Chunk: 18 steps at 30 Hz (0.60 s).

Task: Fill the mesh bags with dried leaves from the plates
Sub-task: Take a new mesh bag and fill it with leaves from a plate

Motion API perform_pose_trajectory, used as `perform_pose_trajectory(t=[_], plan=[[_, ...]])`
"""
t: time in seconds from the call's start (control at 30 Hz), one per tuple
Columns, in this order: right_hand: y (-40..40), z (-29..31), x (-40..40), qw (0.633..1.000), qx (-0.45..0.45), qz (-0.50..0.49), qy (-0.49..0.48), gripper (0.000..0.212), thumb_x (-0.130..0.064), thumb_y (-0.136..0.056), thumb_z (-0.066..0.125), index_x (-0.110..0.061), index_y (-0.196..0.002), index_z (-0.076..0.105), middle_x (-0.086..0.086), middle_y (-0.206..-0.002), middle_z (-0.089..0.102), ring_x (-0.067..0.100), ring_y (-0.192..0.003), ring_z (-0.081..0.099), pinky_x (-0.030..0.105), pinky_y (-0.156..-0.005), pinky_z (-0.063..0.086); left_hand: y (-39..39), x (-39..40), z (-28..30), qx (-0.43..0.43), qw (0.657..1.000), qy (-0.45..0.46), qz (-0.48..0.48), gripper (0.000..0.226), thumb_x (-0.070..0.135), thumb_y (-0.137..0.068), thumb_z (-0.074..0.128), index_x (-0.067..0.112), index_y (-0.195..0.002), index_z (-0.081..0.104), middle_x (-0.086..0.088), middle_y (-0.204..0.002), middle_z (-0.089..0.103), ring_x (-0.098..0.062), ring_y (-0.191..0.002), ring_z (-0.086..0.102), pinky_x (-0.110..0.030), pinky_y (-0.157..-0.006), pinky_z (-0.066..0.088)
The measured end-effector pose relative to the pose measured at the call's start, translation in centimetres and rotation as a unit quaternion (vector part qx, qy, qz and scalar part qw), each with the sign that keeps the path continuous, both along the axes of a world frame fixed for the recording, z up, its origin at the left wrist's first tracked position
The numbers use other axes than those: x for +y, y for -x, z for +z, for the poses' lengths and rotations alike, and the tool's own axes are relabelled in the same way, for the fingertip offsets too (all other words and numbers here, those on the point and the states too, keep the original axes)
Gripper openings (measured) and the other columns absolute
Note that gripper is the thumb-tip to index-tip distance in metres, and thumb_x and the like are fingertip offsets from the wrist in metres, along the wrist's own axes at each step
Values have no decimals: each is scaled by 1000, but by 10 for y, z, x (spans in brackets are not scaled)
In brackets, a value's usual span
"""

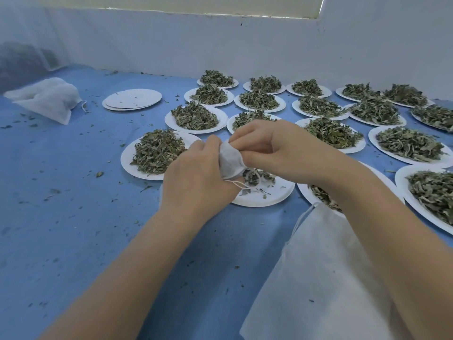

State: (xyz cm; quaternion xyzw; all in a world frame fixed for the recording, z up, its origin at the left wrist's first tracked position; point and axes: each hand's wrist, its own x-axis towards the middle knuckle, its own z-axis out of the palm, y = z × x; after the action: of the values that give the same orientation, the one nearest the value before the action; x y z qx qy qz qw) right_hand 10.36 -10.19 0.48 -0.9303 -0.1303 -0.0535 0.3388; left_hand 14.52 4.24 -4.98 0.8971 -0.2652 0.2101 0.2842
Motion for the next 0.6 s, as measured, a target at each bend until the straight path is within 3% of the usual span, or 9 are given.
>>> perform_pose_trajectory(t=[0.07, 0.2, 0.33, 0.43, 0.5, 0.6], plan=[[-2, -1, 2, 999, -32, -26, 32, 24, -4, -82, 62, -21, -93, 76, -7, -102, 64, -1, -93, 55, 21, -85, 42, 2, -2, 0, -6, 1000, 5, -8, 36, 40, -73, 67, 14, -92, 50, -2, -84, 53, -23, -72, 49, -30, -56, 33], [-5, -6, 6, 994, -68, -80, -29, 27, -1, -72, 69, -27, -77, 70, -11, -72, 68, -2, -72, 60, 7, -66, 46, 3, -5, 0, -10, 999, 25, -33, 34, 33, -77, 68, 8, -95, 54, -4, -85, 55, -25, -76, 51, -34, -62, 38], [-5, -11, 8, 994, -22, -67, -89, 30, 6, -72, 63, -23, -78, 57, -8, -64, 69, -2, -56, 56, 5, -52, 39, 4, -8, -1, -8, 999, 24, -33, 28, 25, -77, 70, 10, -89, 49, -1, -84, 53, -25, -78, 50, -30, -62, 30], [-4, -8, 6, 994, -7, -39, -104, 29, 7, -73, 63, -20, -82, 58, -5, -70, 72, 1, -60, 59, 12, -57, 45, 4, -9, 0, -13, 999, 40, -34, 27, 16, -75, 70, 12, -84, 45, -1, -80, 51, -24, -73, 48, -30, -59, 28], [-3, -7, 7, 990, -48, -47, -126, 31, 7, -69, 66, -22, -78, 60, -5, -72, 72, 4, -65, 63, 18, -66, 53, 5, -9, 1, -23, 997, 66, -30, 24, 11, -75, 69, 12, -83, 46, 0, -77, 49, -23, -69, 45, -30, -57, 28], [-4, -9, 9, 982, -140, -82, -94, 34, 1, -64, 72, -29, -75, 59, -10, -74, 63, 0, -65, 56, 13, -64, 48, 6, -10, 1, -28, 996, 83, -26, 15, 12, -82, 64, 10, -88, 51, 0, -80, 52, -25, -73, 49, -34, -59, 35]])
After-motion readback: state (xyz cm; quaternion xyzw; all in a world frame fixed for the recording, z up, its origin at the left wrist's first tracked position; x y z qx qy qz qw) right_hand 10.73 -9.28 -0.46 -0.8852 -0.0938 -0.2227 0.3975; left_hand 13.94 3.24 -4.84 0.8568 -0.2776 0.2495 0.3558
